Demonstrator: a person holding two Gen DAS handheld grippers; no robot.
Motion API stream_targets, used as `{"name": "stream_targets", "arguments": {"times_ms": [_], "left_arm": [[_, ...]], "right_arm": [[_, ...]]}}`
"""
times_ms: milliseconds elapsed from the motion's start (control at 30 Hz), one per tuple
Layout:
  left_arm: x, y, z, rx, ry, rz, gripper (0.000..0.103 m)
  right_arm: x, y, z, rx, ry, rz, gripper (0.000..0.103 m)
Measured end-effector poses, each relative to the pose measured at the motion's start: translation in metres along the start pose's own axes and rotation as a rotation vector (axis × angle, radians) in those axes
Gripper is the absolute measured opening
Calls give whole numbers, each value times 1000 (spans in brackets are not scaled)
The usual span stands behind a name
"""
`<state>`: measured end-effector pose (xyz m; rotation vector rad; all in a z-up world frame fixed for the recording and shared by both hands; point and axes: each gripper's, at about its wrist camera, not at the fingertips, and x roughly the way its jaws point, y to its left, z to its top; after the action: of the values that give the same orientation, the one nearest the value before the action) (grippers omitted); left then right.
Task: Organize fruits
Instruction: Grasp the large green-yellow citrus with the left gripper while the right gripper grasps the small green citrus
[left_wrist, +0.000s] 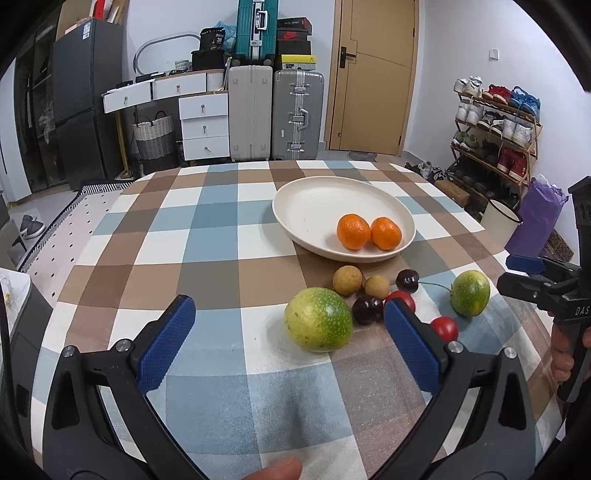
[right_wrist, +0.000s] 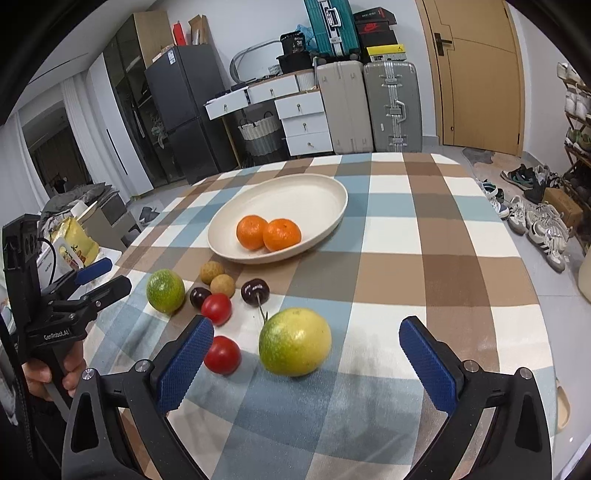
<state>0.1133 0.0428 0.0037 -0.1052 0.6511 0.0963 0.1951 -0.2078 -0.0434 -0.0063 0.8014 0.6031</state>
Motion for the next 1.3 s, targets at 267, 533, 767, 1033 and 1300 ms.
{"name": "stream_targets", "arguments": {"times_ms": [267,533,767,1033,1300], "left_arm": [[18,1,-5,-3,37,0,102],[33,2,-9,-1,76,8,102],[44,6,-8,-14,112,-36,101],[54,1,-6,-8,133,-60,100],[66,0,-5,-13,176,-65,96]], "right_arm": [[10,2,-9,-14,37,-19,103],[20,1,-13,-16,63,-8,102],[24,-2,-13,-11,76,-3,102],[33,-7,-14,8,108,-5,97],[42,-3,-13,-6,137,15,82]]}}
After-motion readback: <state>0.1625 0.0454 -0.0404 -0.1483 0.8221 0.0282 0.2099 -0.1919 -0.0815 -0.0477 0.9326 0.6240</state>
